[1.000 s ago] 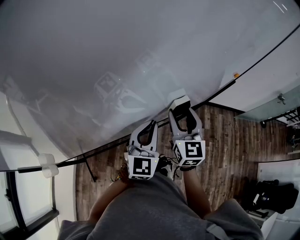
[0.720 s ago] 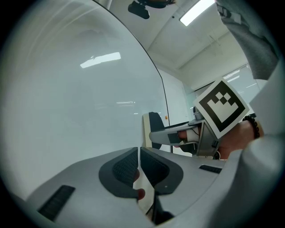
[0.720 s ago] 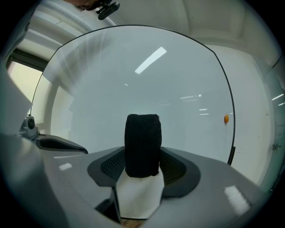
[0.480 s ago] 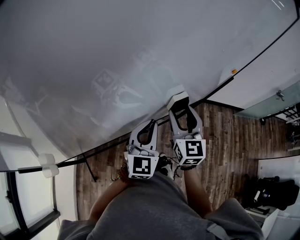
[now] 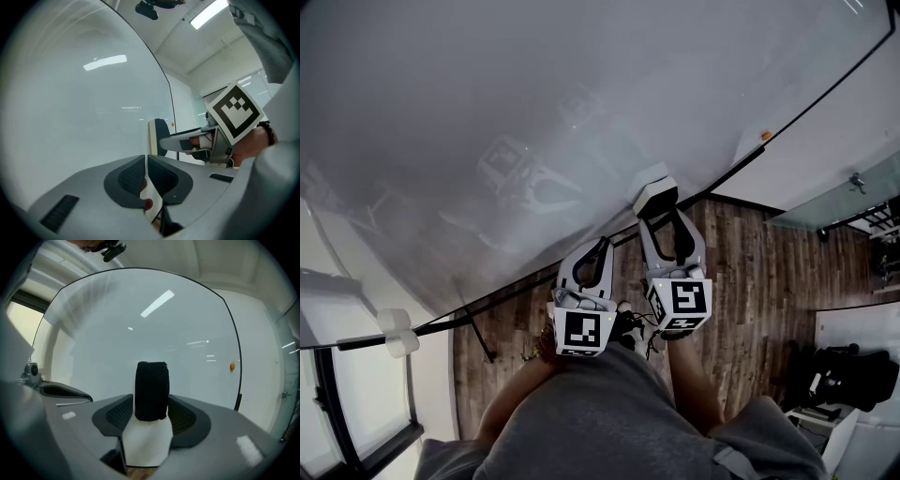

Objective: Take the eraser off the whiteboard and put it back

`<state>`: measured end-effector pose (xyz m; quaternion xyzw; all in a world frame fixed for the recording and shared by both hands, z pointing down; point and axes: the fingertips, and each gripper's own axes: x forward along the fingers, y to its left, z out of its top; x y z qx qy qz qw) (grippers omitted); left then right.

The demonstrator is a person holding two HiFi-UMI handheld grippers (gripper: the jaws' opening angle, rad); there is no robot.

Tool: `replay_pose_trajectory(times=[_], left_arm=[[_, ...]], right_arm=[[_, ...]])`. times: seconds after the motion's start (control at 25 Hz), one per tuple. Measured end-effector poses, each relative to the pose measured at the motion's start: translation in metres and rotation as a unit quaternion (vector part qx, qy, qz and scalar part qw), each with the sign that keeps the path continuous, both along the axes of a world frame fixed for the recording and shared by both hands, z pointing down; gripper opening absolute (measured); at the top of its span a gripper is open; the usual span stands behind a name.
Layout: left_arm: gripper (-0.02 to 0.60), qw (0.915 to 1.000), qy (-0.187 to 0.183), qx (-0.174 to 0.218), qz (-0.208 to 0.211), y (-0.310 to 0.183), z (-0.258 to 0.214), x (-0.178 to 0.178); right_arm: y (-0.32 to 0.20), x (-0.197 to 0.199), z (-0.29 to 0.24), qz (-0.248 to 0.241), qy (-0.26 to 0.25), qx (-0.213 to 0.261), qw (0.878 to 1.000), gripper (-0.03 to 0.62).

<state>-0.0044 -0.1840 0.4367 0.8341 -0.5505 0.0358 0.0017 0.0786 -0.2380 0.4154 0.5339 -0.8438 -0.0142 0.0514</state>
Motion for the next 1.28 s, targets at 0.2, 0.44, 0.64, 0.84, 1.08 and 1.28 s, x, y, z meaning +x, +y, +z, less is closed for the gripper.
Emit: replay_pose_trajectory(times=[0.2, 0.44, 0.64, 0.84, 1.08, 1.28], left_arm=[[0.008, 1.0000, 0.001, 0.006, 0.004, 0.004, 0.001, -0.002], [0.008, 0.9999, 0.001, 0.003, 0.012, 0.010, 0.002, -0.002], [0.008, 0.9998, -0.001, 0.005, 0.017, 0.016, 0.002, -0.002], [0.008, 0.9997, -0.002, 0.006, 0.023, 0.023, 0.001, -0.002], [0.008, 0.9995, 0.001, 0.007, 0.030, 0.037, -0.003, -0.002], [0.008, 0.9994, 0.002, 0.004, 0.035, 0.049, -0.002, -0.003]], right_arm=[[0.007, -0.002, 0.000, 0.005, 0.001, -0.001, 1.000, 0.242], [0.015, -0.001, 0.002, 0.013, -0.001, -0.001, 1.000, 0.242], [0.024, 0.001, -0.002, 0.022, -0.005, 0.006, 1.000, 0.236], [0.034, 0.002, -0.004, 0.028, -0.006, 0.008, 1.000, 0.229], [0.048, 0.001, -0.005, 0.032, -0.009, 0.010, 0.999, 0.220], [0.062, -0.002, -0.003, 0.032, -0.008, 0.010, 0.999, 0.210]])
